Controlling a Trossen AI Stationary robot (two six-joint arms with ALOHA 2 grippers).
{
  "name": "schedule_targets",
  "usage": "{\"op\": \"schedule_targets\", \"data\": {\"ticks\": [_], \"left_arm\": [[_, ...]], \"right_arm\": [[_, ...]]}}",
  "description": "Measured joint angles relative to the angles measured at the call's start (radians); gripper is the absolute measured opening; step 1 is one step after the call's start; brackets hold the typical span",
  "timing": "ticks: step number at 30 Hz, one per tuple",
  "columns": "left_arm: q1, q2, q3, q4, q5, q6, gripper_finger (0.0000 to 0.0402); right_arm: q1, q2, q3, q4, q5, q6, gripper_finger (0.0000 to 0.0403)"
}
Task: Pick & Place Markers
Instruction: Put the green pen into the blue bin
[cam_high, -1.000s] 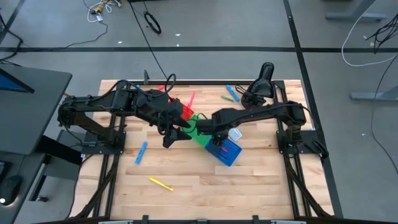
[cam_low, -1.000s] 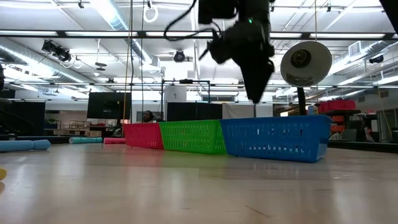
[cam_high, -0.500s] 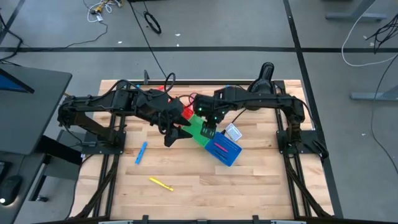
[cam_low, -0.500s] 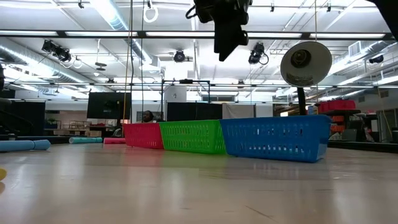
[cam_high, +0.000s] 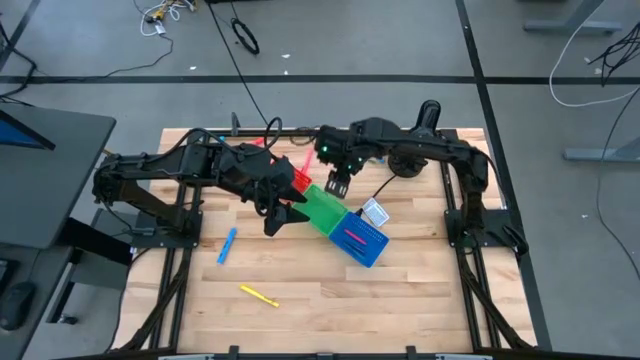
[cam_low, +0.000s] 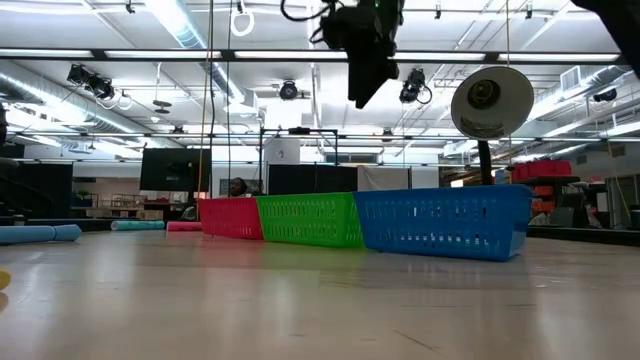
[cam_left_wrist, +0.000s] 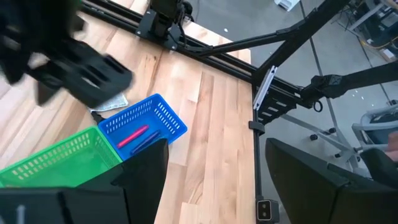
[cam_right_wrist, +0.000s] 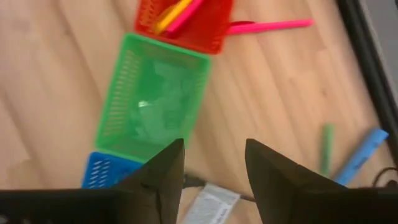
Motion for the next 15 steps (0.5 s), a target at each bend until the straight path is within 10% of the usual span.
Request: {"op": "schedule_targets", "data": {"ticks": [15], "left_arm": [[0.000, 0.000, 0.000, 0.000, -0.013, 0.004, 0.0275]], "right_arm": [[-0.217, 0.000, 0.000, 0.004, 0.000, -0.209, 0.0168]]}}
